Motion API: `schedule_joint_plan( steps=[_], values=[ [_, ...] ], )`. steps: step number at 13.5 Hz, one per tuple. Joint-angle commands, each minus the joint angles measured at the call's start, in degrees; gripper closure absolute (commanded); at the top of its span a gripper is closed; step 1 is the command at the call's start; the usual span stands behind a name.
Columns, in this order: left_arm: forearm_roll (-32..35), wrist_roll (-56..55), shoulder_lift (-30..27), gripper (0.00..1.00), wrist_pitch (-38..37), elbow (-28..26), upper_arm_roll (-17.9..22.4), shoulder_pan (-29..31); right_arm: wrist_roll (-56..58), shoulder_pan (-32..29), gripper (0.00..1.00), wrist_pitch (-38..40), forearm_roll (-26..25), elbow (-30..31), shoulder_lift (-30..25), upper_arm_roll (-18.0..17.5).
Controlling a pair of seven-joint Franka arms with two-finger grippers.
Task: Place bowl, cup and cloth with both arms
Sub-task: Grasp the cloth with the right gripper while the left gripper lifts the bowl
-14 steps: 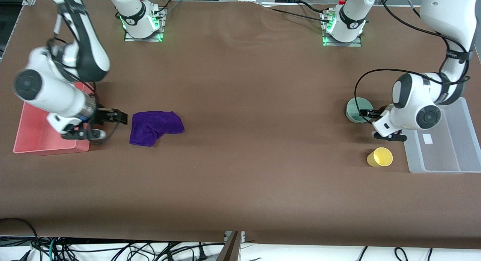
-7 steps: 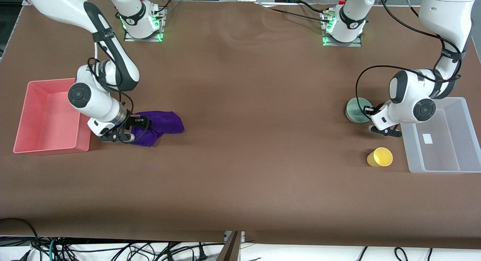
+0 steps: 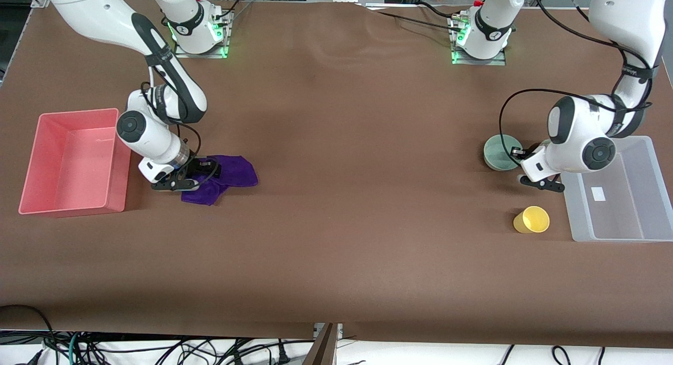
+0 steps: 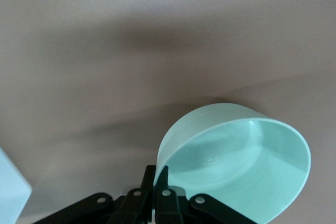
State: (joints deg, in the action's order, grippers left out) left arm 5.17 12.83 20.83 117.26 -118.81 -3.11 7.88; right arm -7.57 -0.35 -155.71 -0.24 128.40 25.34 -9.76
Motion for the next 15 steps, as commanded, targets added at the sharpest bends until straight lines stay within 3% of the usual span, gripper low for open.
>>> schedule_joint_plan(
  steps=[1,2,4,6,11,13,15],
  values=[
    [0.10,2.54,-0.88,1.00,-11.49,8.82,-0.06,-0.15,0.27,0.27,0.93,-2.49,0.24,1.32,0.76,0.09],
    [0.54,4.20,-0.62,1.00,-15.18,12.16,0.03,0.29,-0.08,0.27,1.00,-2.40,0.24,1.32,0.76,0.09],
    [1.50,8.24,-0.27,1.00,-18.47,17.01,1.25,1.69,0.27,0.27,1.00,-2.14,0.24,0.89,0.15,0.09],
    [4.22,14.91,0.26,1.00,-18.47,20.61,1.44,5.64,1.06,-0.08,1.00,3.45,-0.02,-1.65,-2.04,0.27],
    [8.36,32.75,12.89,1.00,-17.86,35.90,1.44,15.56,9.82,-1.58,1.00,38.83,-0.11,-22.27,-6.70,3.95],
    [8.36,37.16,17.38,1.00,-14.90,39.43,1.44,18.83,17.54,-2.37,1.00,52.28,-0.11,-29.67,-8.37,8.07],
    [7.75,39.72,20.37,1.00,-7.35,39.09,1.35,21.81,26.77,-2.46,1.00,64.77,-0.11,-37.57,-8.82,13.69]
  ],
)
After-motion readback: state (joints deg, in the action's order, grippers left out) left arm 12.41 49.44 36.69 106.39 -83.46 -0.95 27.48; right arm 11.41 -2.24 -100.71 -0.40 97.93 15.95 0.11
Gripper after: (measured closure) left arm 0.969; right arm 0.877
